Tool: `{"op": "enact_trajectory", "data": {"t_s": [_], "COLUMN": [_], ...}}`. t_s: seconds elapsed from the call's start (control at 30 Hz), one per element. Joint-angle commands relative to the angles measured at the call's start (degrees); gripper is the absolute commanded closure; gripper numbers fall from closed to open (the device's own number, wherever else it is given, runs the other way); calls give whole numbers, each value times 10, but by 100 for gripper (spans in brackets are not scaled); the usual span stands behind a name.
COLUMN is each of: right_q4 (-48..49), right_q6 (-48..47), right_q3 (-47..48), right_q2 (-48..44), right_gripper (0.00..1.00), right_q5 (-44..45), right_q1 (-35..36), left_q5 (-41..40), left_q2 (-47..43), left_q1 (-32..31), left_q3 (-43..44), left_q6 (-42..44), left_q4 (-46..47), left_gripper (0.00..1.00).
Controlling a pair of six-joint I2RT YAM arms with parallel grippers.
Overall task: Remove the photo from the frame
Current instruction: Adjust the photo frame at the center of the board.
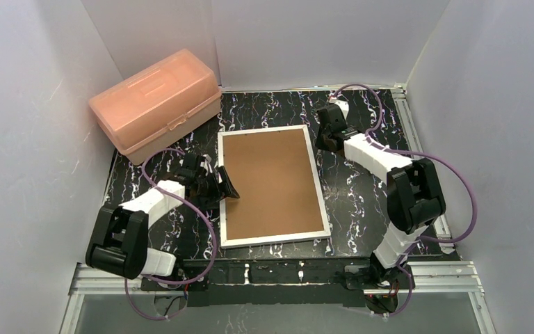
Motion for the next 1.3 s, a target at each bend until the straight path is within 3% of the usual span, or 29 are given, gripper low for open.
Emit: {"op": "enact_trajectory", "data": {"t_s": [0.0, 0.2, 0.3, 0.5, 0.63, 0.83, 0.93, 1.27], "right_q4": [-3, 3, 17, 56, 69, 130, 230, 355], "right_q6": [-3, -32, -45, -68, -63, -34, 26, 112], "right_q3": [47, 13, -17, -74, -92, -136, -197, -288], "right_q2": [7, -67, -108, -189, -227, -256, -281, -292], "right_gripper": [99, 99, 99, 99, 99, 99, 99, 99], "right_q5": [-21, 31, 19, -26, -72, -259, -314, -390], "right_q1": [3, 3, 3, 3, 2, 2, 2, 5], "left_q5": [27, -25, -78, -151, -155, -98, -85, -72], "left_q2": [-16, -78, -132, -274, -352, -360, -347, -352], "left_q1": [-8, -8, -8, -5, 0, 0, 1, 1], "left_q3": [-13, -3, -7, -65, -105, -95, -86, -101], "left_q6": [-9, 8, 7, -32, -58, -36, -33, -42], "left_q4": [-13, -45, -77, -80, -56, -70, -83, -84], "left_gripper": [18, 12, 2, 2, 2, 2, 3, 5]}}
